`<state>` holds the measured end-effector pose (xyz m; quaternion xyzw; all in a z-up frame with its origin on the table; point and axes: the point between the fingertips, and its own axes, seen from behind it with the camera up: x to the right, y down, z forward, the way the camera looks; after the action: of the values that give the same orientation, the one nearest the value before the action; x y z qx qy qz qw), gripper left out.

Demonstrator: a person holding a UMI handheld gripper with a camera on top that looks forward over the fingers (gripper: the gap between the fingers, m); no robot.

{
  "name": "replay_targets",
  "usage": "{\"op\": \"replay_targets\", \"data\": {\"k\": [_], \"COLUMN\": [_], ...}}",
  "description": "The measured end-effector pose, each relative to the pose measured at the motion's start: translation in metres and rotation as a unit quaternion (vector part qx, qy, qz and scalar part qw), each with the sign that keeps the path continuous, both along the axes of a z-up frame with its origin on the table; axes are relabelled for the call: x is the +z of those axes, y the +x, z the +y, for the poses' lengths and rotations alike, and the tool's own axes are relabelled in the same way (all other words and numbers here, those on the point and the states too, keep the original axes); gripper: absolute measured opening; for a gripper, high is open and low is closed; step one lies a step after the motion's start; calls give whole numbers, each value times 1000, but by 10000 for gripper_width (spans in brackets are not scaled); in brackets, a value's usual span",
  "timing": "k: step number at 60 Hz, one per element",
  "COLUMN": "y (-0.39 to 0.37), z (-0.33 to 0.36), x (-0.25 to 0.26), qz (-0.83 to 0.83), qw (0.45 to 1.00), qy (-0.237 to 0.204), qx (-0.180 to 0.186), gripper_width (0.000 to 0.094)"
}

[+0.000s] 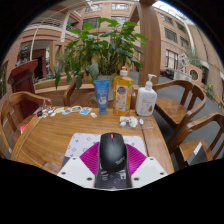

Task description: Arrange mouse

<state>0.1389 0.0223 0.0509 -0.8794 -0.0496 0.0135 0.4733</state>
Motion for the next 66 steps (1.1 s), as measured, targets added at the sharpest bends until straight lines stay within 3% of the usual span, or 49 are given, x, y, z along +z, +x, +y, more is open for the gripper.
{"op": "replay_targets", "data": {"k": [13, 16, 18, 23, 26, 47, 66], "y": [-18, -18, -17, -20, -21, -33, -39], "z": [-15, -16, -19, -28, -38, -158, -272], "x": [-65, -60, -57, -32, -15, 110, 136], "qz": [-1, -1, -1, 4, 6, 0, -7], "qw": [998, 998, 998, 999, 999, 998, 998], "qy": [-67, -60, -59, -41, -33, 31, 38], "qx": [-6, -10, -14, -19, -26, -48, -55], "gripper_width": [451, 497, 571, 870, 837, 853, 855]}}
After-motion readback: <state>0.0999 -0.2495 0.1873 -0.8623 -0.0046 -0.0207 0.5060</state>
